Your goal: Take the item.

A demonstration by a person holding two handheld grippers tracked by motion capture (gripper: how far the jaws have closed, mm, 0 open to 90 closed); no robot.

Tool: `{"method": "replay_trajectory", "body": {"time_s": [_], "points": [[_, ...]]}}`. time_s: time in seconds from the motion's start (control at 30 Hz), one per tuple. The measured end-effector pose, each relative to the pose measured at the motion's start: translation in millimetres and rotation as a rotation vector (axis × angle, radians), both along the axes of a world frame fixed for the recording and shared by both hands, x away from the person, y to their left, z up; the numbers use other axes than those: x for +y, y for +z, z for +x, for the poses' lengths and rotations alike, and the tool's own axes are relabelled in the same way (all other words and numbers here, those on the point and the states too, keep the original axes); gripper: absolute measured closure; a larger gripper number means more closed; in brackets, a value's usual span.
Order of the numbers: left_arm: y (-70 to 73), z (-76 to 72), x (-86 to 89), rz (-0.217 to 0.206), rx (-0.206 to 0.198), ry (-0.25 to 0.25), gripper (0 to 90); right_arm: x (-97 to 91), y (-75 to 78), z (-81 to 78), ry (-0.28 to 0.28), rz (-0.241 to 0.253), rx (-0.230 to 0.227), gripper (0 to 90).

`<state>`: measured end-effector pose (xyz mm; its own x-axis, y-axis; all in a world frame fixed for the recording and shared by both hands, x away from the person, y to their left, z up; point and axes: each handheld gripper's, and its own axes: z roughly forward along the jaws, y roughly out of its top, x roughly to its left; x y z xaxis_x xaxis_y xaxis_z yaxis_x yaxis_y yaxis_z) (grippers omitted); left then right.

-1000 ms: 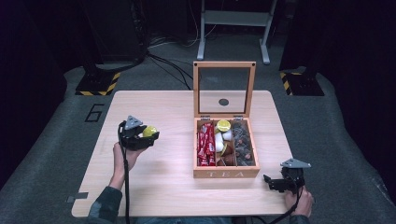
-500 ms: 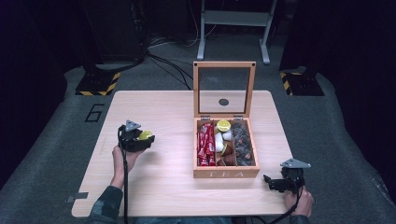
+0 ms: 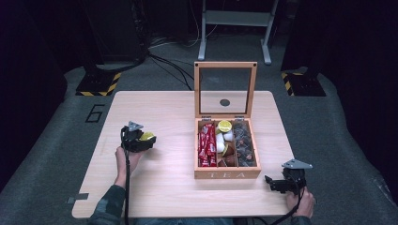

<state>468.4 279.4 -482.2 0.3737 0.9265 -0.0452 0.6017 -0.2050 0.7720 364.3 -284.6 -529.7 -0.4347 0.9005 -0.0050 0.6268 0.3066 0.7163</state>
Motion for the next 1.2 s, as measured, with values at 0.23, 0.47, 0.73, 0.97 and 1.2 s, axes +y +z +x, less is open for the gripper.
{"method": "replay_trajectory", "body": {"time_s": [0.23, 0.47, 0.73, 0.97, 1.2], "points": [[-15.6, 3.0, -2.0, 0.032, 0.036, -0.003, 38.0, 0.0, 0.0, 0.1, 0.0, 0.0, 0.0, 0.0], [-26.0, 1.6, -0.7, 0.004, 0.037, 0.013, 37.9, 0.0, 0.0, 0.0, 0.0, 0.0, -0.001, 0.0], [-25.4, 1.4, -4.8, 0.052, 0.032, -0.001, 37.6, -0.1, 0.0, 0.1, 0.0, 0.0, 0.0, 0.0], [-23.7, 2.2, -6.2, 0.089, 0.054, -0.018, 22.8, 0.2, 0.1, -0.4, 0.0, 0.002, 0.0, 0.4], [-14.3, -6.7, -5.2, 0.053, 0.032, -0.028, 14.8, 0.1, 0.2, -0.5, 0.004, 0.004, -0.002, 1.1]]}}
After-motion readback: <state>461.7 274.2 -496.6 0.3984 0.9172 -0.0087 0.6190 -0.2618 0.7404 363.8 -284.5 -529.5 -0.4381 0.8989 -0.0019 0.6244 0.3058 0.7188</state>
